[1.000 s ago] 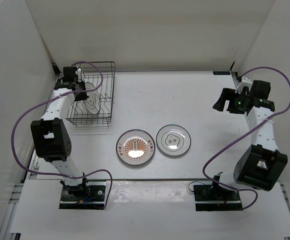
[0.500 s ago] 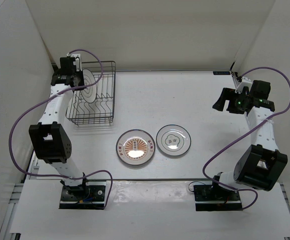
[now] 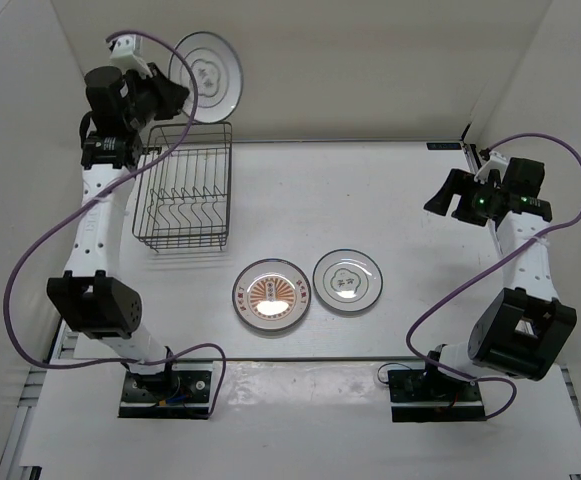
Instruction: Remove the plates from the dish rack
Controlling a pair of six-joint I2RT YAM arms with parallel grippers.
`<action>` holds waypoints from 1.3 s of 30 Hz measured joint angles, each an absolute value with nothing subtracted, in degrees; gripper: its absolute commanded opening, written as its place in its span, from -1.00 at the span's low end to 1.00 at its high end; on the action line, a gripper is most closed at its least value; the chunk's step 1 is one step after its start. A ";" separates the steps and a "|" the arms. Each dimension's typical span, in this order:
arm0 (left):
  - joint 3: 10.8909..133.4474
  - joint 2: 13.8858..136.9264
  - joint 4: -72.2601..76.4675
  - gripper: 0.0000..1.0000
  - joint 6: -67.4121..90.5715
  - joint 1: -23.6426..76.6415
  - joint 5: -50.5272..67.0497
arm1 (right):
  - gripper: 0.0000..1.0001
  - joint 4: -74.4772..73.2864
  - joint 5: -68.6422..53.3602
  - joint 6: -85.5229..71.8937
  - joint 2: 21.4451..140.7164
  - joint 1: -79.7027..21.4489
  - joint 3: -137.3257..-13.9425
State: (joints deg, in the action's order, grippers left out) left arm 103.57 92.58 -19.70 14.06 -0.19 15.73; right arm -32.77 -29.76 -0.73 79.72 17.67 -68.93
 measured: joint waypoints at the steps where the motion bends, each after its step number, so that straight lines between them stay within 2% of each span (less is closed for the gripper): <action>1: 105.01 93.38 -17.91 -1.00 17.15 0.27 19.57 | 0.80 -32.77 -30.09 -0.97 79.90 17.69 -69.19; 6: 108.73 99.68 -11.09 -1.00 27.14 7.14 31.73 | 0.80 -32.84 -30.61 -1.06 80.82 17.74 -70.41; 13: 104.27 113.47 -6.15 -1.00 37.47 18.76 49.87 | 0.80 -32.91 -30.65 -0.30 81.12 18.00 -70.74; 16: 100.60 118.87 -6.92 -0.92 39.48 21.04 55.00 | 0.80 -32.97 -30.63 0.86 81.12 18.02 -70.74; 25: 98.04 122.04 -17.19 -0.92 31.99 27.14 57.45 | 0.80 -33.01 -30.61 2.50 81.08 18.26 -70.50; 39: 97.91 126.28 -33.39 -0.92 18.57 34.83 55.02 | 0.80 -33.98 -30.57 4.10 81.01 18.48 -70.26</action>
